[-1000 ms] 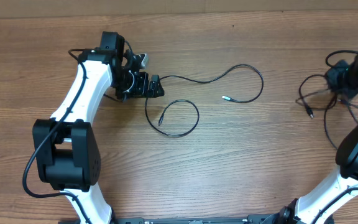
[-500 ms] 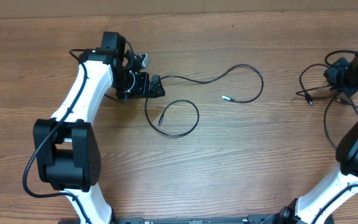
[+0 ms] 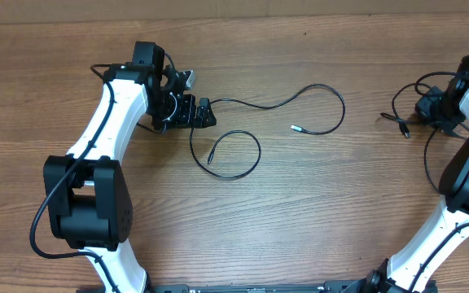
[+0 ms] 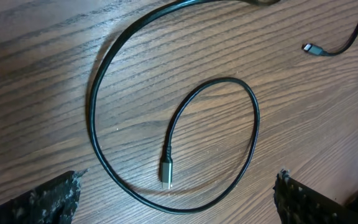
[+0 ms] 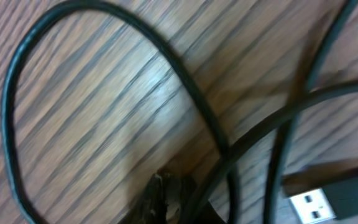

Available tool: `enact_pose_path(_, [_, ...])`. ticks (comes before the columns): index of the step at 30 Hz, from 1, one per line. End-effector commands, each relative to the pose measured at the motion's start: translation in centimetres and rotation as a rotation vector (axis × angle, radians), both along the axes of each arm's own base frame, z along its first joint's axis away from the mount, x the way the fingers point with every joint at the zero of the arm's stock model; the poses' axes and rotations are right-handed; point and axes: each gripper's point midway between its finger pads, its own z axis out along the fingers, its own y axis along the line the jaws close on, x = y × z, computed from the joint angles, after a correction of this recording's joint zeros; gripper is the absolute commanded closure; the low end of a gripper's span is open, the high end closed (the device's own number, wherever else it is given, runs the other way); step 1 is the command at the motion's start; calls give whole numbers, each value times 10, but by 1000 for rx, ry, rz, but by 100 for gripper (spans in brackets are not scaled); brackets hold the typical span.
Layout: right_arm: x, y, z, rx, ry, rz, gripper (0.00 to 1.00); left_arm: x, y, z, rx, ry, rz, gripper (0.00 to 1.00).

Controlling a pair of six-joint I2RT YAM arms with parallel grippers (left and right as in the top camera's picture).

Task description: Untangle cables

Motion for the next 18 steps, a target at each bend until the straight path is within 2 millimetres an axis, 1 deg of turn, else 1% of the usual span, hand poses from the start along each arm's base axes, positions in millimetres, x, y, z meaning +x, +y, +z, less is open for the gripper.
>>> enact_pose_path(1, [-18, -27, -11, -93, 79, -51, 87, -3, -6, -3, 2, 11, -4, 0])
enact_pose_path(4, [-26, -40, -11, -97, 83, -85, 82, -3, -6, -3, 3, 10, -4, 0])
enact_pose_path(9, [-40, -62, -11, -76, 72, -190, 81, -3, -5, -3, 12, 9, -3, 1])
enact_pose_path(11, [-39, -62, -12, -36, 49, -193, 80, -3, -5, -3, 12, 9, -4, 1])
enact_pose_path(14, [-29, -52, -9, 70, -18, -178, 78, -3, -6, -3, 12, 9, -6, 0])
enact_pose_path(17, [-19, -44, -1, 136, -68, -155, 75, -3, -6, -3, 13, 9, -7, 0])
enact_pose_path(18, [-17, -42, 4, 149, -75, -151, 72, -4, -7, -3, 13, 9, -8, 1])
